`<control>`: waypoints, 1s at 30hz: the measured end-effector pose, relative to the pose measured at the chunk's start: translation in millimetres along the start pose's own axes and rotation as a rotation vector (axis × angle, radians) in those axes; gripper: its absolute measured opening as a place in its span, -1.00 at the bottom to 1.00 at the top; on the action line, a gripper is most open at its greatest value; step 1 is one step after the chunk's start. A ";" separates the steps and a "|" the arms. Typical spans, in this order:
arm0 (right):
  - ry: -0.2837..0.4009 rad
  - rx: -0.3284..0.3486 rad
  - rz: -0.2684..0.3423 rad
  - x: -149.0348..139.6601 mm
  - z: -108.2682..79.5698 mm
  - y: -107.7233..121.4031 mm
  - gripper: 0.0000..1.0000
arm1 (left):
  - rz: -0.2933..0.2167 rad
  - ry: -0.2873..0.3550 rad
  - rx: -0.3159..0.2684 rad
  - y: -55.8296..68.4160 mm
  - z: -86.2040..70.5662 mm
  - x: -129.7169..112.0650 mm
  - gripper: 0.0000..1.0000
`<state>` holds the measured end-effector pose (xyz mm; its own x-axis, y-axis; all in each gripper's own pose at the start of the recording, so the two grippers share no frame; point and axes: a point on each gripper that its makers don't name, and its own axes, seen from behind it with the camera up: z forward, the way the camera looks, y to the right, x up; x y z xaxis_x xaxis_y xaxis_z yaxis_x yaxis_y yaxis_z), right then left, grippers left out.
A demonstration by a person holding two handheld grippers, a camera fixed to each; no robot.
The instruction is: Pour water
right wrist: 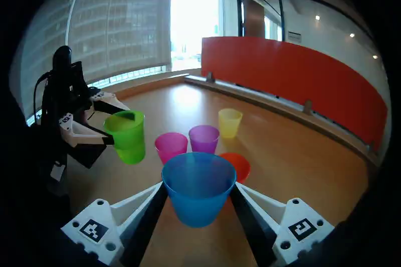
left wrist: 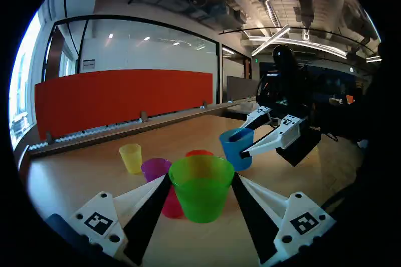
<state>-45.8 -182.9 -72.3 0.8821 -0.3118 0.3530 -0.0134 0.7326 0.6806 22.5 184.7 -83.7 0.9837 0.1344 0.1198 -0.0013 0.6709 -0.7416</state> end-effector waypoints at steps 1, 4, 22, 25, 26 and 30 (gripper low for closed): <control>-0.002 -0.002 0.001 -1.0 -0.3 0.8 0.77 | 0.001 -0.004 0.004 -1.8 -1.3 -1.3 0.74; -0.007 -0.008 0.002 -3.0 -1.3 3.9 0.77 | 0.004 -0.015 0.019 -9.3 -5.7 -5.3 0.74; -0.020 -0.049 -0.006 -5.9 -7.1 25.3 0.77 | -0.009 -0.059 0.107 -55.2 -18.3 -27.9 0.73; -0.022 -0.057 -0.005 -5.3 -7.6 30.0 0.77 | -0.012 -0.067 0.114 -60.4 -16.7 -31.3 0.74; -0.023 -0.060 -0.005 -5.1 -7.6 31.6 0.77 | -0.014 -0.070 0.116 -62.1 -16.0 -32.5 0.74; -0.028 -0.072 -0.002 -6.2 -7.6 39.2 0.77 | -0.028 -0.081 0.129 -70.2 -13.9 -38.3 0.74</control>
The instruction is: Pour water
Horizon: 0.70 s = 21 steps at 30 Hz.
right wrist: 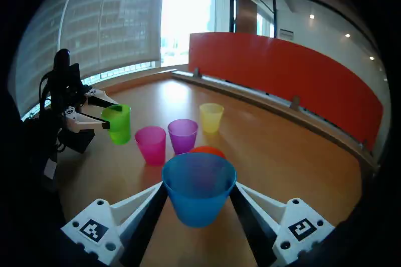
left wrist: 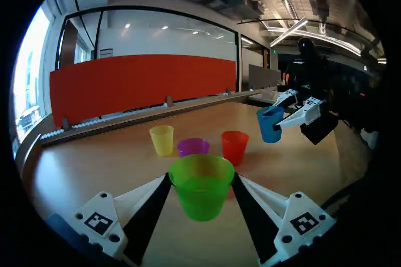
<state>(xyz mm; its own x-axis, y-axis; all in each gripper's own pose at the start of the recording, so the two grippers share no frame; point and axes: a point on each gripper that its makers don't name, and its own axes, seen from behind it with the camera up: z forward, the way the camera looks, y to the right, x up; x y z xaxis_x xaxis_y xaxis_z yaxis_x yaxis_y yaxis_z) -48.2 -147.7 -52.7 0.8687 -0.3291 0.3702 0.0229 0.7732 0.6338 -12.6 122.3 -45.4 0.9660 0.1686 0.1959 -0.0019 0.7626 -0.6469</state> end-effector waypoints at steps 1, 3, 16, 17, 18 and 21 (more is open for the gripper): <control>-0.002 -0.003 0.001 -0.6 0.2 1.9 0.76 | -0.004 -0.003 0.004 -1.9 0.7 -1.5 0.74; -0.007 -0.009 0.001 -2.2 0.9 5.7 0.77 | -0.011 -0.009 0.010 -5.7 2.3 -4.6 0.73; -0.044 -0.030 0.017 -14.8 12.4 22.4 0.77 | -0.035 -0.041 0.035 -21.8 13.0 -19.2 0.74; -0.047 -0.031 0.017 -16.0 13.3 23.5 0.77 | -0.038 -0.043 0.036 -22.6 13.8 -20.2 0.73; -0.052 -0.033 0.017 -17.4 14.5 24.6 0.77 | -0.041 -0.045 0.037 -23.5 14.6 -21.4 0.74; -0.062 -0.039 0.017 -20.5 17.6 27.3 0.77 | -0.045 -0.052 0.042 -26.0 16.7 -25.0 0.74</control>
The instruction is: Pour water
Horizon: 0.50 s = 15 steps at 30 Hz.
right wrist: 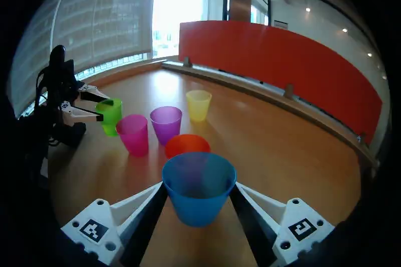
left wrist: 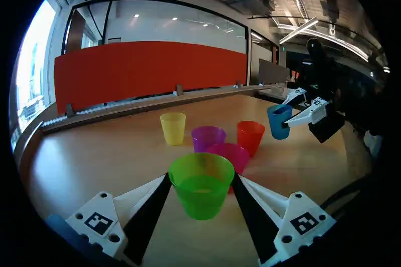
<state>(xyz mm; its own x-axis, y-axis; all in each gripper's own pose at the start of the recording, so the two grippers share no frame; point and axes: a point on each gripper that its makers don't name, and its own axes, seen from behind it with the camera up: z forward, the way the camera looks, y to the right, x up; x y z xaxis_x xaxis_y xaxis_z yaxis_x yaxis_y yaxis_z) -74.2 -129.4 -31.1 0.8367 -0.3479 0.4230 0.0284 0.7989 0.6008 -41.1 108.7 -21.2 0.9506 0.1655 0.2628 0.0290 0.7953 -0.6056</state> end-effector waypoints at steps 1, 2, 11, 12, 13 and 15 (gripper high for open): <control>-0.002 -0.001 0.000 -0.4 0.9 0.6 0.77 | 0.000 -0.002 0.002 -0.8 0.6 -1.1 0.74; -0.003 -0.002 0.000 -0.8 1.7 1.2 0.77 | 0.001 -0.004 0.004 -1.7 1.2 -2.2 0.74; -0.007 -0.011 0.004 -1.3 5.6 8.0 0.77 | 0.004 -0.018 0.009 -6.3 5.5 -6.2 0.74; -0.007 -0.010 0.003 -1.1 5.4 7.9 0.77 | 0.004 -0.023 0.009 -6.2 6.2 -7.1 0.74; -0.007 -0.009 0.002 -0.8 5.2 7.7 0.77 | 0.004 -0.028 0.008 -6.1 6.9 -8.0 0.74; -0.007 -0.008 0.000 -0.1 4.8 7.6 0.77 | 0.006 -0.041 0.006 -5.8 8.3 -10.0 0.74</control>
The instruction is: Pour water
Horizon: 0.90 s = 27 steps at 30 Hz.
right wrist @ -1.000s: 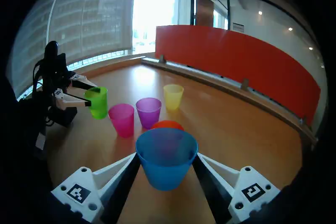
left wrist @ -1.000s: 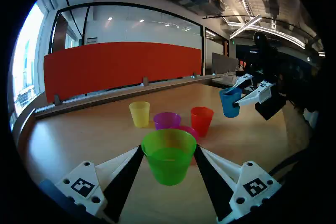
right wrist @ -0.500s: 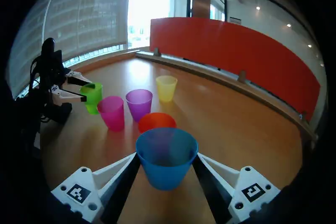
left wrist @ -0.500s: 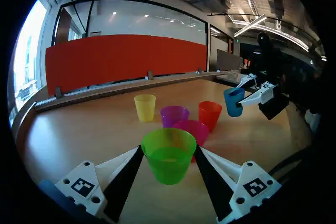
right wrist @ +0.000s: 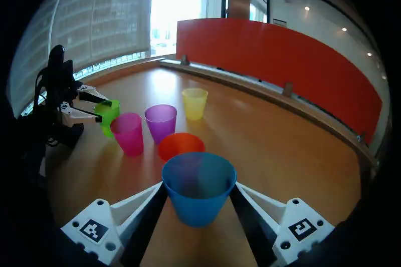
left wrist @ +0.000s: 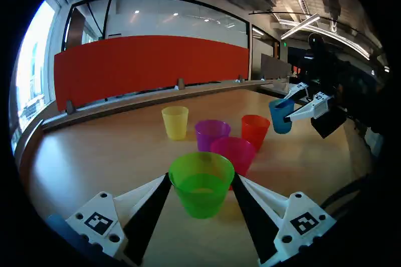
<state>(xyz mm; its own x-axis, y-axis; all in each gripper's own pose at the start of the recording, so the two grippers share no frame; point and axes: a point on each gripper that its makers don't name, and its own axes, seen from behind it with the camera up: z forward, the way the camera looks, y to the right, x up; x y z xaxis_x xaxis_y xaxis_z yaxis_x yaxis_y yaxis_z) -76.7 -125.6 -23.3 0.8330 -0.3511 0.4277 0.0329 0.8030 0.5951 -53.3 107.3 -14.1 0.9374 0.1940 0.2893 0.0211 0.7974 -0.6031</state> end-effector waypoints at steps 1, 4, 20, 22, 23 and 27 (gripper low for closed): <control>0.000 0.000 -0.001 0.4 -0.1 0.1 0.77 | 0.002 -0.007 -0.001 0.3 0.6 -1.0 0.74; 0.001 -0.002 -0.003 1.1 -0.5 0.8 0.76 | 0.015 -0.030 -0.006 1.9 2.4 -4.8 0.74; 0.005 -0.008 -0.004 3.3 -2.8 4.4 0.77 | 0.033 -0.102 -0.017 7.2 5.1 -16.8 0.74; 0.005 -0.010 -0.003 4.3 -2.3 5.3 0.77 | 0.035 -0.105 -0.016 6.9 4.8 -17.2 0.74; 0.004 -0.011 -0.002 4.8 -2.0 5.8 0.77 | 0.036 -0.107 -0.016 6.8 4.7 -17.4 0.74; -0.005 -0.019 -0.001 4.7 0.0 8.1 0.77 | 0.048 -0.115 -0.011 6.1 4.6 -17.8 0.74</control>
<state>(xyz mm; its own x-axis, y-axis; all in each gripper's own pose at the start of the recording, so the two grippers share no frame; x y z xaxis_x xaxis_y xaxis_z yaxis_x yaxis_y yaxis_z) -72.5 -120.8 -16.5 0.8303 -0.3542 0.4302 0.0442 0.8115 0.5827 -71.5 111.3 -19.5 0.8914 0.2963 0.3430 -0.0181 0.7795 -0.6262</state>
